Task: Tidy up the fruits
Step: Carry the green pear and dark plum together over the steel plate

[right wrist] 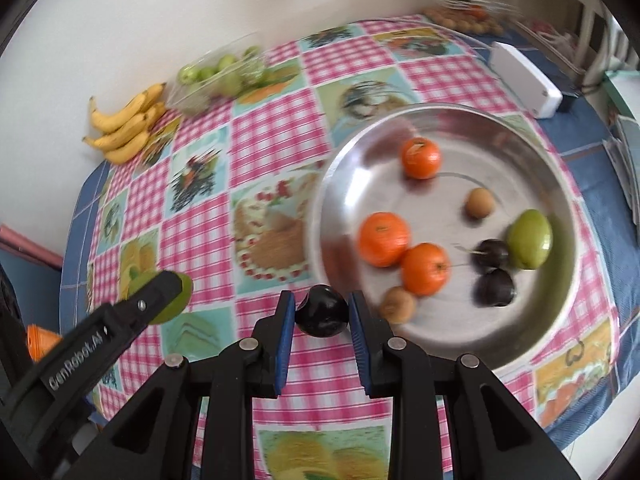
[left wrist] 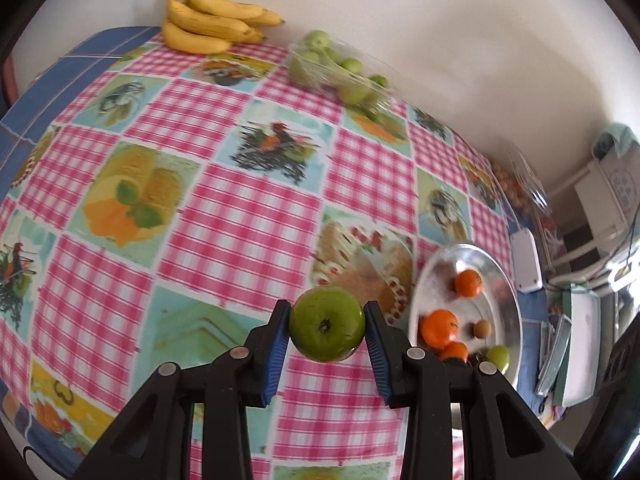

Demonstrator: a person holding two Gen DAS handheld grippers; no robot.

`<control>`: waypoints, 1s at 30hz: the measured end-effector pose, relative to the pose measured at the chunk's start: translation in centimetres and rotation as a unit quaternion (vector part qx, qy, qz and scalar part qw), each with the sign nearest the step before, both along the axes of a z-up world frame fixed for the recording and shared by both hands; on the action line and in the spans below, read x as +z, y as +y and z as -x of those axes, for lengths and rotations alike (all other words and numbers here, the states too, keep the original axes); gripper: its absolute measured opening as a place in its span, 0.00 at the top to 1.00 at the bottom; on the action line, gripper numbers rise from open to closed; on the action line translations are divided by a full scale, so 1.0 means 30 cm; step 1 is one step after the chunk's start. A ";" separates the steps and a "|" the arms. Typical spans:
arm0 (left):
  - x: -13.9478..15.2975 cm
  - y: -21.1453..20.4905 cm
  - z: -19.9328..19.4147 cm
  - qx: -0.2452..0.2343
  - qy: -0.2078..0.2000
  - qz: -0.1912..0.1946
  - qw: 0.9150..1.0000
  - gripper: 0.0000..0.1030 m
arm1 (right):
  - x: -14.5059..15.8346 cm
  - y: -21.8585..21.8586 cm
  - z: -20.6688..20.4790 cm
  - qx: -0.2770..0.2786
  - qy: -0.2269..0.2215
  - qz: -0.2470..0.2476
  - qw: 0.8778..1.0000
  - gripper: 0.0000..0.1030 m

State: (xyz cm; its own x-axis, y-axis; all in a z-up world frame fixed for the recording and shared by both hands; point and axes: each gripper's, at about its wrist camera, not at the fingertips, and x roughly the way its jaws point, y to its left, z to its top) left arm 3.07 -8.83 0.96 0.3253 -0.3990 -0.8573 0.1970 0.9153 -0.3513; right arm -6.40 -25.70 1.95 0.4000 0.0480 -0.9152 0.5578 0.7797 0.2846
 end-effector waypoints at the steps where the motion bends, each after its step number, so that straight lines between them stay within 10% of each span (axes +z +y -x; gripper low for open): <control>1: -0.002 -0.019 0.009 -0.007 0.000 -0.001 1.000 0.62 | -0.002 -0.018 0.009 -0.006 0.000 -0.002 1.000 0.72; 30: -0.070 -0.325 0.138 -0.124 0.006 -0.001 0.992 0.62 | -0.080 -0.226 0.142 -0.074 0.048 -0.011 0.996 0.72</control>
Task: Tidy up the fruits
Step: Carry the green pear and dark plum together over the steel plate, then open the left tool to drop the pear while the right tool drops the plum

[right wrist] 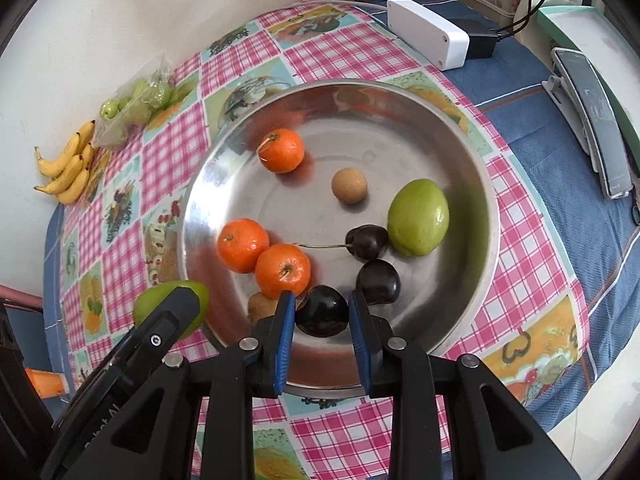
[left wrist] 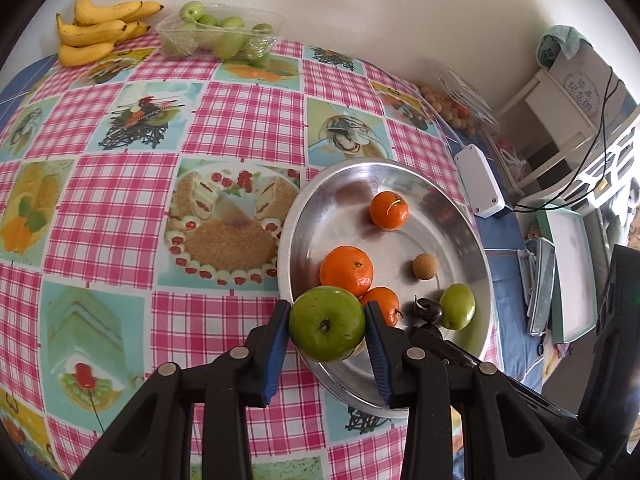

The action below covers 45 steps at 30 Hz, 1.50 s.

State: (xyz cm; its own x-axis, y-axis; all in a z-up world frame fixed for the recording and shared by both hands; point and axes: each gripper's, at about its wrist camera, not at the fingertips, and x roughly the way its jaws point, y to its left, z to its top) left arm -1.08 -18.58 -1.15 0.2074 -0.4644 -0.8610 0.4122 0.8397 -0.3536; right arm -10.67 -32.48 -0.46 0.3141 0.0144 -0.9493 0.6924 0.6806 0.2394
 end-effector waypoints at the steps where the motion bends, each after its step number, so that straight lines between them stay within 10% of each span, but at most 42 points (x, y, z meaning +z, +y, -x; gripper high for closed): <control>1: -0.004 0.000 -0.002 0.001 0.002 0.001 1.000 0.62 | -0.001 0.000 0.002 0.000 0.001 -0.001 1.000 0.72; 38: 0.012 0.026 -0.046 -0.015 0.016 0.018 1.000 0.51 | -0.022 0.012 -0.012 0.012 0.011 -0.011 1.000 0.72; 45: 0.034 0.066 -0.058 0.018 -0.023 -0.047 0.998 0.46 | -0.020 0.007 -0.012 0.012 0.010 -0.010 1.000 0.72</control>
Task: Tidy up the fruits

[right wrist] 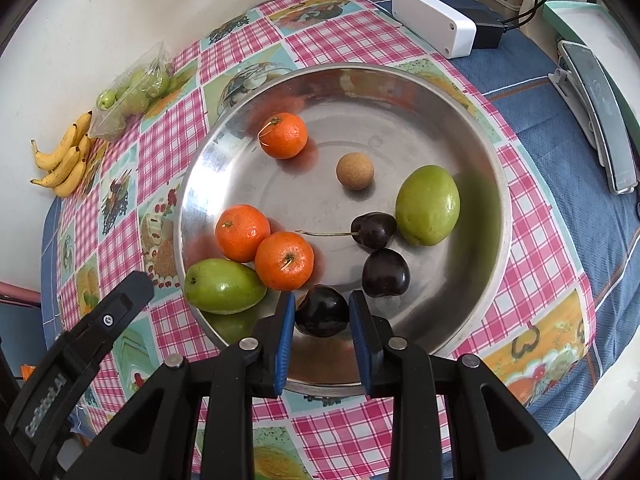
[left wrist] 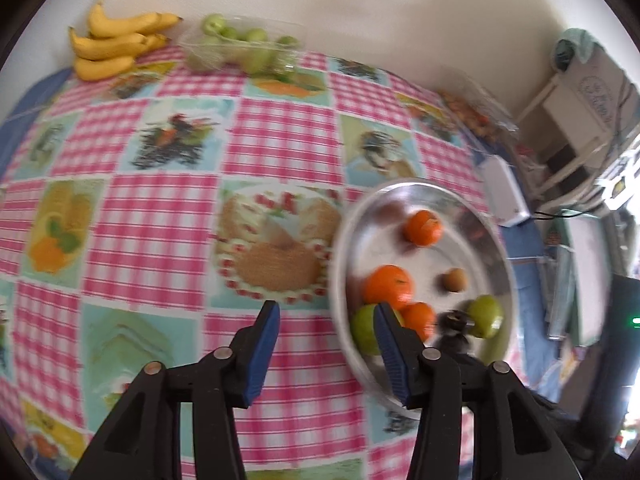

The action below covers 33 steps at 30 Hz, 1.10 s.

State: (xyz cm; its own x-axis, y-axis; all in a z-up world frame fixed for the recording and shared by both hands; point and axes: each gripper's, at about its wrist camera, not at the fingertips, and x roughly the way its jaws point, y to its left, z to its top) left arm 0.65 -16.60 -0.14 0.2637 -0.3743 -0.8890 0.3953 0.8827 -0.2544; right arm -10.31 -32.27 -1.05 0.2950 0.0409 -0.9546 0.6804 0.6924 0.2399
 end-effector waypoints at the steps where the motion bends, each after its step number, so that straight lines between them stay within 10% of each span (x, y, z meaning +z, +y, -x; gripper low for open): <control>1: -0.003 0.011 -0.002 0.006 -0.002 -0.009 1.000 0.44 | 0.000 -0.001 -0.001 0.000 -0.001 0.000 1.000 0.72; 10: -0.080 0.069 -0.042 0.041 0.016 -0.080 0.996 0.20 | -0.008 -0.006 -0.008 -0.001 0.005 0.002 1.000 0.70; 15: -0.092 0.094 -0.051 0.062 0.009 -0.097 0.993 0.01 | -0.006 -0.011 -0.015 -0.002 0.004 0.009 1.000 0.51; 33: -0.118 0.152 -0.089 0.092 -0.020 -0.137 0.986 0.00 | 0.002 -0.007 -0.037 0.018 0.001 0.047 0.999 0.10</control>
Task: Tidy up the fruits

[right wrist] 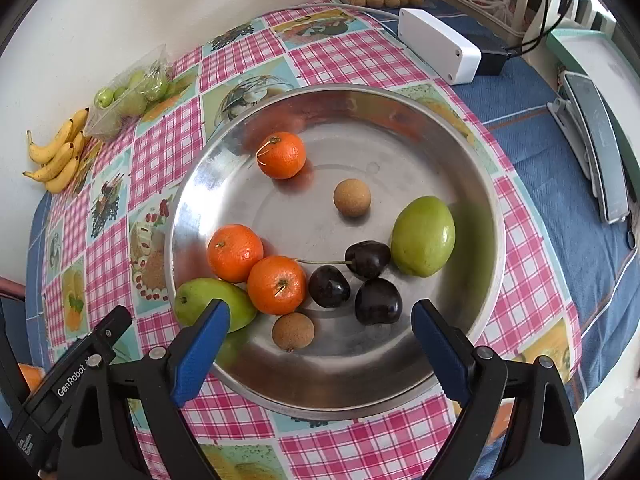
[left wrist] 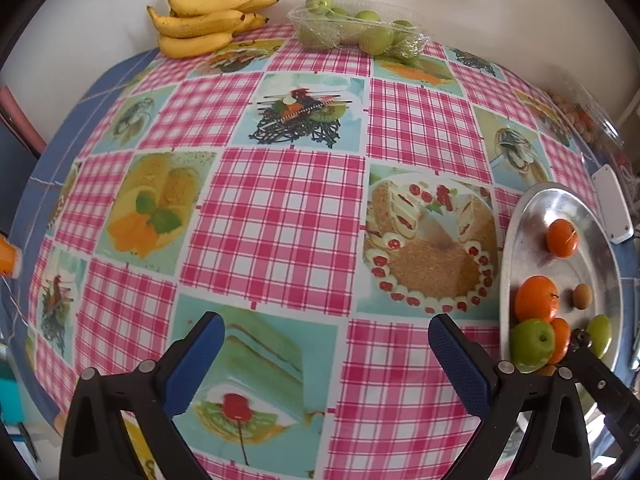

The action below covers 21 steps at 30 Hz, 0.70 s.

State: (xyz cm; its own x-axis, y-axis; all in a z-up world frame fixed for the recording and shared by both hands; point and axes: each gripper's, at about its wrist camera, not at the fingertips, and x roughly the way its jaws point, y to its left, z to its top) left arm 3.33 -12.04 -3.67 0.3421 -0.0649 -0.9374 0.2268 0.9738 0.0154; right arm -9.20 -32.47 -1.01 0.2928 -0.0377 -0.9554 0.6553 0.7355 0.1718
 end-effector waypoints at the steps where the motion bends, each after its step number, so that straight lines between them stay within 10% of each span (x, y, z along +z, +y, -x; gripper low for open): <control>1: 0.000 -0.002 -0.001 -0.004 -0.003 -0.004 1.000 0.00 | -0.001 -0.001 0.001 0.001 0.000 0.000 1.000 0.10; 21: 0.058 0.021 0.011 -0.036 -0.076 0.016 0.996 0.00 | -0.002 0.010 0.001 0.003 0.001 0.011 1.000 0.10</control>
